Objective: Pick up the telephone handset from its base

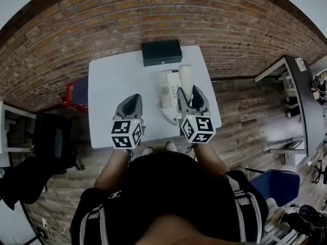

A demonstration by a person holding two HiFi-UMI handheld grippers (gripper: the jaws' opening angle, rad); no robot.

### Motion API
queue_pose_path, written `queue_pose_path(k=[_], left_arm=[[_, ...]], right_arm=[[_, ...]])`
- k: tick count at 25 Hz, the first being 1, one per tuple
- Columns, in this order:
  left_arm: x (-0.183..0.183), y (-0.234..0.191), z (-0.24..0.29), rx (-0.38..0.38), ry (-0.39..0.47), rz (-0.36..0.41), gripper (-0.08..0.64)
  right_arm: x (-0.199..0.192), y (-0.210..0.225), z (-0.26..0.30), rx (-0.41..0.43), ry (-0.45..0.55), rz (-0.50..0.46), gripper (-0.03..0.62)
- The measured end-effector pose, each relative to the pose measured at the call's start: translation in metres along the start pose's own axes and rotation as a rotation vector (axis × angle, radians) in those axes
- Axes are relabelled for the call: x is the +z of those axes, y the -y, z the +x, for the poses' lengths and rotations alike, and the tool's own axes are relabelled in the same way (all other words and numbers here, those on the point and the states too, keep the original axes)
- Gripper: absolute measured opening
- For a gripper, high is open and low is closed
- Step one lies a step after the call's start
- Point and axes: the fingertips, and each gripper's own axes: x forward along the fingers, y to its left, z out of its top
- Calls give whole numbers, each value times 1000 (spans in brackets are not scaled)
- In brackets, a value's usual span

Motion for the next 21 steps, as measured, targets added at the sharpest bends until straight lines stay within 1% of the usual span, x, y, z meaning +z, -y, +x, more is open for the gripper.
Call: queue_pose_path(k=[10,14,21], left_arm=[[-1,6,11,-31,-13,9,2],[-1,6,13,-30,-18,10,2],[0,9,15,-37,-25,10,2]], right_arm=[[-3,3,-4,-14,-4,8,201],[-3,-3,-3,2,-11,-20,201],[-2,-9,-3,31,-24,8,201]])
